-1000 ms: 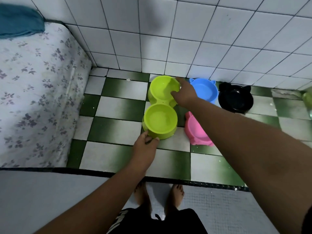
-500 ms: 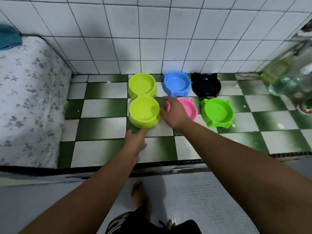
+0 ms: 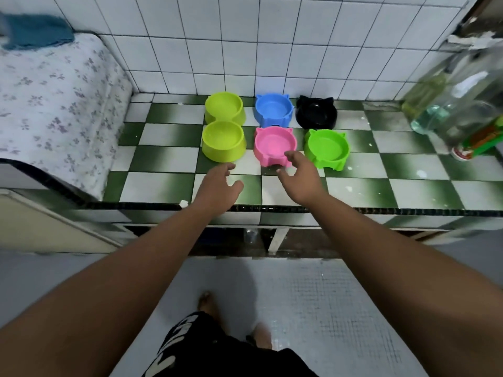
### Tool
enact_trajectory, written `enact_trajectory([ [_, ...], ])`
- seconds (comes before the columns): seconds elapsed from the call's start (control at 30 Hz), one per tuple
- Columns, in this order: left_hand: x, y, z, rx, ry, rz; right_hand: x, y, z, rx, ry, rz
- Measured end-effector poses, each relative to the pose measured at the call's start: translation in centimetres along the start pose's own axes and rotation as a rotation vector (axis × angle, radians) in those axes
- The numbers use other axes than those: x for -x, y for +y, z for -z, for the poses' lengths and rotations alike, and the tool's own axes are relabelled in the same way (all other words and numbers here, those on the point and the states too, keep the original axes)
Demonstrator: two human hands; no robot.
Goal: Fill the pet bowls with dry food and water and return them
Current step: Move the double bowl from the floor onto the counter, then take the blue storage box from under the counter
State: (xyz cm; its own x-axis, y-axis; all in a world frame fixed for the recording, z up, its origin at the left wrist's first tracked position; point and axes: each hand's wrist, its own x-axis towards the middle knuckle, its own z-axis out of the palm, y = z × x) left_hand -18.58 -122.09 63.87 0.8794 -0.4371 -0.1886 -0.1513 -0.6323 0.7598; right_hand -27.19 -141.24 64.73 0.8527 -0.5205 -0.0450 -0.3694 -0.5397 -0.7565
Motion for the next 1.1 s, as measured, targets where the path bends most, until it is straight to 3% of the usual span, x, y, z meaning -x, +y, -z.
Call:
enact_trajectory([
  [0.27, 2.5, -2.4, 0.4, -0.067, -0.055, -0.003, 5.2, 1.4, -0.9, -0.042, -0.012, -0.053],
  [0.87, 8.2, -9.3, 6.5, -0.046, -0.121, -0.019, 11.8, -3.3, -7.8, -0.154, 0.003, -0.179],
  [0.93, 9.1, -10.2, 6.5, -0.047, -0.137, -0.016, 13.0, -3.1, -8.6, -0.148, -0.051, -0.185],
  [1.1, 12.6, -17.5, 4.4, -0.064, -0.225, 0.093, 17.6, 0.9, -14.9, -0.082, -0.444, -0.303],
])
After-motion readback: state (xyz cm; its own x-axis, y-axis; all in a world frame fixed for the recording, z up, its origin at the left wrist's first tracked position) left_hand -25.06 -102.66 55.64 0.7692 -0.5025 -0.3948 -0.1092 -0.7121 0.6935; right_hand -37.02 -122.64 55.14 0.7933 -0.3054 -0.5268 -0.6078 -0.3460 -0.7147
